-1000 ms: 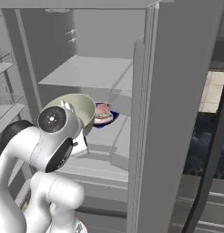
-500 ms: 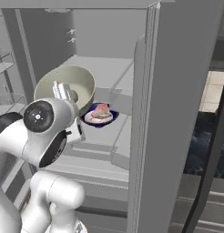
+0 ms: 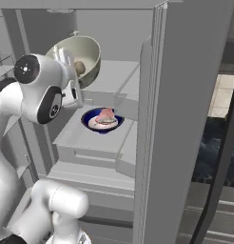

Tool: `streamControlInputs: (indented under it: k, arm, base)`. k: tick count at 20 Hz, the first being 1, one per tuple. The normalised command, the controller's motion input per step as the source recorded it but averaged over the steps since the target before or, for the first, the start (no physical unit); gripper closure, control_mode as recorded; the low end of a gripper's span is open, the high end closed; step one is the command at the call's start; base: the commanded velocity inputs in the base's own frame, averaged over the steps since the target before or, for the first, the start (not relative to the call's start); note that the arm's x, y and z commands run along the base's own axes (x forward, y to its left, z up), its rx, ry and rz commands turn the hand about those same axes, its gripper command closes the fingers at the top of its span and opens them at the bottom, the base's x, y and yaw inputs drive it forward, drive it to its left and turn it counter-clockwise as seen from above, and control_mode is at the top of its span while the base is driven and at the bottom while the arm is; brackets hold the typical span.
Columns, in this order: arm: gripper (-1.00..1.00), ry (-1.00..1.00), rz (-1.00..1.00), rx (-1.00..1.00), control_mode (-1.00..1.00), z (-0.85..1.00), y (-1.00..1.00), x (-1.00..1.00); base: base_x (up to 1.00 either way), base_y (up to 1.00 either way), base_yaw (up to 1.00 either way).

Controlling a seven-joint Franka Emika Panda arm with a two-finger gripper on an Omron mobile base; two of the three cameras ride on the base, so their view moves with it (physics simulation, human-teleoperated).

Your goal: Place the bowl with the potato and mushroom on the top shelf of the fridge. Place the bowl with the fish and steak on the second highest shelf of the fridge.

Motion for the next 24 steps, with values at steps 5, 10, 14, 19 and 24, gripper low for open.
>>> streamControlInputs:
  k: [5, 10, 14, 19, 24]
  arm:
    - [1.0, 0.19, 0.0, 0.0, -1.0, 0.01, 0.0, 0.78]
    - [1.0, 0.01, 0.0, 0.02, -1.0, -0.38, -0.12, 0.81]
    - [1.0, 0.0, 0.0, 0.03, -1.0, -0.28, -0.17, 1.0]
    - [1.0, 0.0, -0.01, 0.01, -1.0, -0.21, -0.08, 1.0]
    - [1.0, 0.0, 0.0, 0.0, -1.0, -0.14, 0.0, 0.91]
  base:
    - [0.0, 0.0, 0.0]
    - [0.0, 0.0, 0.0]
    - [0.0, 0.0, 0.0]
    - [0.0, 0.0, 0.0]
    - [0.0, 0.0, 0.0]
